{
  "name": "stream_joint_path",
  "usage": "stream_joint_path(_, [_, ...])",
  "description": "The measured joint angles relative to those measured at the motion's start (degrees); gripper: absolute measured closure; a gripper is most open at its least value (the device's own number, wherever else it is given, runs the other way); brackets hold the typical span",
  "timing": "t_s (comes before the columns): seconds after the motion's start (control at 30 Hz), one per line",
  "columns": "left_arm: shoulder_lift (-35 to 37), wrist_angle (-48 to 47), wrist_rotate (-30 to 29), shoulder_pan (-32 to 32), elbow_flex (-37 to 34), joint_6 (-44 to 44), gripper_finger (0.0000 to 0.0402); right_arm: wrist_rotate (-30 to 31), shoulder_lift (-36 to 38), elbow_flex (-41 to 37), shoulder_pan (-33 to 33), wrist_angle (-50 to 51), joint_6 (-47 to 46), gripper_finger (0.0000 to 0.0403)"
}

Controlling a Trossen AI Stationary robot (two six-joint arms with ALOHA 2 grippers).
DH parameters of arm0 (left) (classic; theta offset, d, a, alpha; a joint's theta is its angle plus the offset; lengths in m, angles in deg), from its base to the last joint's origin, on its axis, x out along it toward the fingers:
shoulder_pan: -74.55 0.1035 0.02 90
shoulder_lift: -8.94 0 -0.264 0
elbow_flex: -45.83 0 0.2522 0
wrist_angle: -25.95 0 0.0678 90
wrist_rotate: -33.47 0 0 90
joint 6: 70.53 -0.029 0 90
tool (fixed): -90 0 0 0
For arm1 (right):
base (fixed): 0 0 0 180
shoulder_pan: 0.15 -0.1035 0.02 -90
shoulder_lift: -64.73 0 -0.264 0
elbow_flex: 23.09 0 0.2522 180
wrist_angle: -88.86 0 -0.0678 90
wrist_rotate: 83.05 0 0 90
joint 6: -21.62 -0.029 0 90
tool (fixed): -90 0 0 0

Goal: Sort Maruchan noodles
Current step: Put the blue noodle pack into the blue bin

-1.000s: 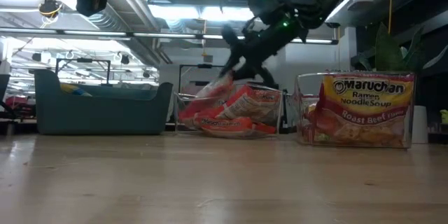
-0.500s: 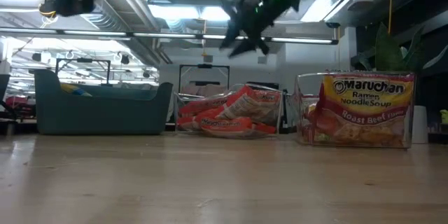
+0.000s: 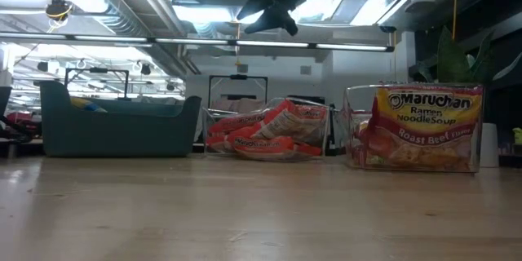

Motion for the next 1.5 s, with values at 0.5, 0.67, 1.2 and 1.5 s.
stream_joint_path(0.5, [-12.82, 4.97, -3.24, 0.48, 9.19, -1.15, 0.0401, 0.14, -0.11, 0.00, -0.99, -0.05, -0.12, 0.0233])
stream_joint_path(0.67, [-12.82, 4.59, -3.84, 1.25, 10.21, -3.74, 0.0401, 0.10, -0.11, -0.11, -0.99, 0.29, -0.12, 0.0233])
stream_joint_path(1.2, [-16.10, 2.10, 5.75, 5.62, 10.21, -1.74, 0.0402, 0.08, -0.11, -0.17, -0.99, 1.57, -0.12, 0.0233])
stream_joint_path(1.5, [-17.67, -3.84, 7.29, 8.36, 10.21, -0.65, 0.0401, 1.03, -0.11, -0.20, -0.99, 1.52, 0.72, 0.0233])
